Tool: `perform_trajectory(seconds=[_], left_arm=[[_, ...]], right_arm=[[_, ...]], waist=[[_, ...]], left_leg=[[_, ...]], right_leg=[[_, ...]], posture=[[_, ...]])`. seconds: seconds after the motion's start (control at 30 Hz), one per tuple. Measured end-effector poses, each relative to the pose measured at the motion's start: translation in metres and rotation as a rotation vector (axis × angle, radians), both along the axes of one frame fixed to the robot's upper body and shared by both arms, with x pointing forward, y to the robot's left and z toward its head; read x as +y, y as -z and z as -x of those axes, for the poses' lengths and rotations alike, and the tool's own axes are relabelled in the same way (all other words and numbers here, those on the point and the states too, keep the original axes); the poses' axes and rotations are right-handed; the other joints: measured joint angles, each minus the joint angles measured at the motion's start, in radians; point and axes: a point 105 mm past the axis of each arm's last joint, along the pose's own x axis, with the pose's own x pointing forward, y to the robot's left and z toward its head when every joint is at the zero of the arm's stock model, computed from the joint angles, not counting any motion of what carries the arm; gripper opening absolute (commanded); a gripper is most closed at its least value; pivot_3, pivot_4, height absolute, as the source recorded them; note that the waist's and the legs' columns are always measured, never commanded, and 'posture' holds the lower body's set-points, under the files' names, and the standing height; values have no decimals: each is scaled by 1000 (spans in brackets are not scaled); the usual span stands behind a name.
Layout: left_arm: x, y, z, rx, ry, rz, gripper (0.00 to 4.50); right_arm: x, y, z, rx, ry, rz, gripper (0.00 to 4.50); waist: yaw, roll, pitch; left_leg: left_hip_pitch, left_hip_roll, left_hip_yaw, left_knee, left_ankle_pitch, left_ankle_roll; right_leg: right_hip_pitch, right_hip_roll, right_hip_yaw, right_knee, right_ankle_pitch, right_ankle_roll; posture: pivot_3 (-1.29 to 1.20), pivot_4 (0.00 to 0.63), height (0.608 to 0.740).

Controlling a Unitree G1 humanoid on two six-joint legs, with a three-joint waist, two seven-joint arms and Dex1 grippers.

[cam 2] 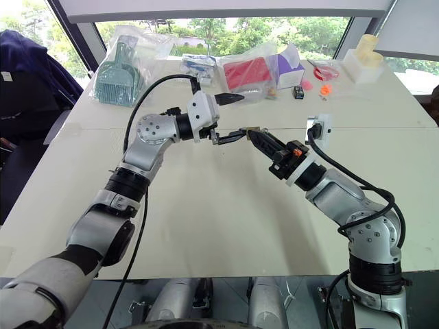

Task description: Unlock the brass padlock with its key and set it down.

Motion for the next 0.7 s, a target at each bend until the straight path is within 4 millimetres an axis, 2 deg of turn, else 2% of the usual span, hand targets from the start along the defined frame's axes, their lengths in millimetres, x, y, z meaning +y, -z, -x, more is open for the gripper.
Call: perform_trajectory(seconds=[0.7], left_arm=[[4,0,-6,-31,-54,22,3920]], right_arm=[[2,2,0,9,-3,0,0]], waist=[[0,0,0]], left_leg=[[0,0,0,0,0,0]], right_leg=[[0,0,0,0,0,0]], posture=[[0,150,735]])
